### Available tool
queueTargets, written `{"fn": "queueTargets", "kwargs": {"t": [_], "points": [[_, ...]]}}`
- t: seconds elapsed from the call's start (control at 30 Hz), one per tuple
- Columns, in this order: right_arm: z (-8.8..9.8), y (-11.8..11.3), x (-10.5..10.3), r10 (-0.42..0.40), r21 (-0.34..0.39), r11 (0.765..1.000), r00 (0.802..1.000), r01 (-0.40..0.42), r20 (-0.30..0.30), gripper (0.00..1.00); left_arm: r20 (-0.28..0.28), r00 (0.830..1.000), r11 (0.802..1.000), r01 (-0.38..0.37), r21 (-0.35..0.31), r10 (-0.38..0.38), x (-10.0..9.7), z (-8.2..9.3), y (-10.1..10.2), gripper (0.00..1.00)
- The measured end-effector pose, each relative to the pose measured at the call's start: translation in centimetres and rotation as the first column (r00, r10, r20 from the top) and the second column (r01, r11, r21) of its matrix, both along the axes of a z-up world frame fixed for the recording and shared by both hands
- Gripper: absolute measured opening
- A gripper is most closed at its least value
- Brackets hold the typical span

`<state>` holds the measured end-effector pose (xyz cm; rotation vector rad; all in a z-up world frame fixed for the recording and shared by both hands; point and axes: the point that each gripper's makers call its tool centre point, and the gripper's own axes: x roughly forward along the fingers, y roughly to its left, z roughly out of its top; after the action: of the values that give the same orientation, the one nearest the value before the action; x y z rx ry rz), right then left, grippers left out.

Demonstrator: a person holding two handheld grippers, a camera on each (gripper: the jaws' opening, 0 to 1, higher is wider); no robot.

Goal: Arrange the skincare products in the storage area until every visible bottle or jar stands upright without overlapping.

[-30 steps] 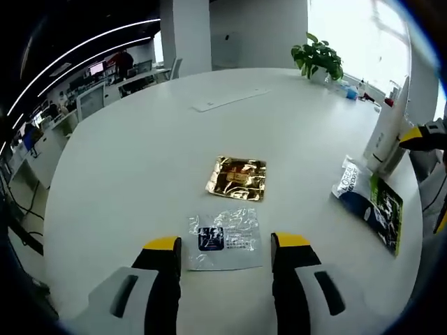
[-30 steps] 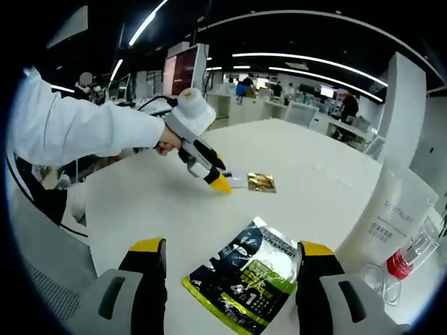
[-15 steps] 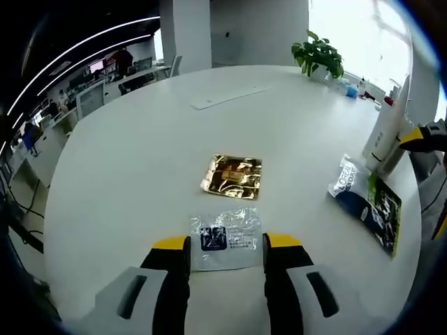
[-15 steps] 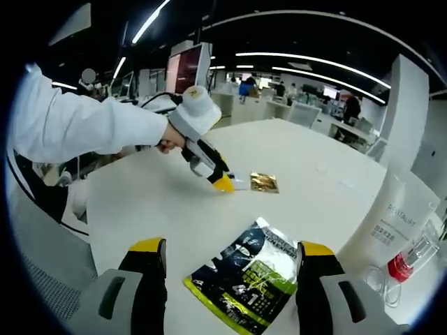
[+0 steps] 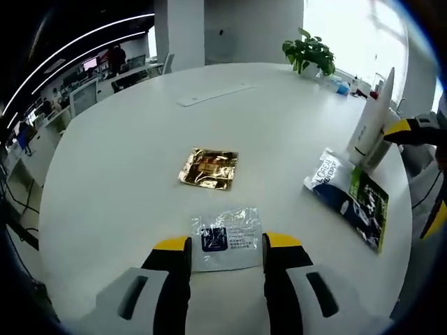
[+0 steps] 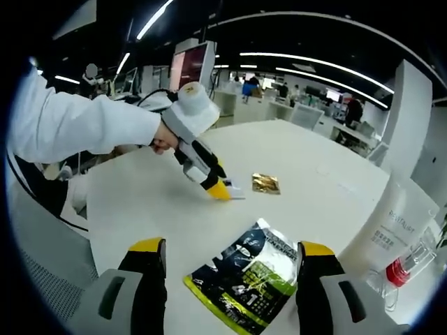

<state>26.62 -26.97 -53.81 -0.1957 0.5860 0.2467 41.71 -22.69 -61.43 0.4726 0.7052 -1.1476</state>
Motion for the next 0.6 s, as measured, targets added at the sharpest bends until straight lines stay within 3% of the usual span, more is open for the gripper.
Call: {"fn": "queueTargets", "kwargs": {"t": [0.37,0.6], "points": [[-0.6,0.5,-0.1,0.021,-0.015,1.000,1.000,-0.021,-0.019,0.72,-0.029,1.000,1.000,-0.004,-0.026,0.004,-1.2,0.8,0.6,0.36],[-0.5,0.6,-0.2,0.031,-0.033,0.999,0.999,-0.032,-0.021,0.72,-0.037,0.999,0.999,0.012,-0.031,-0.014,-3.9,1.3,1.5,0.36]]}}
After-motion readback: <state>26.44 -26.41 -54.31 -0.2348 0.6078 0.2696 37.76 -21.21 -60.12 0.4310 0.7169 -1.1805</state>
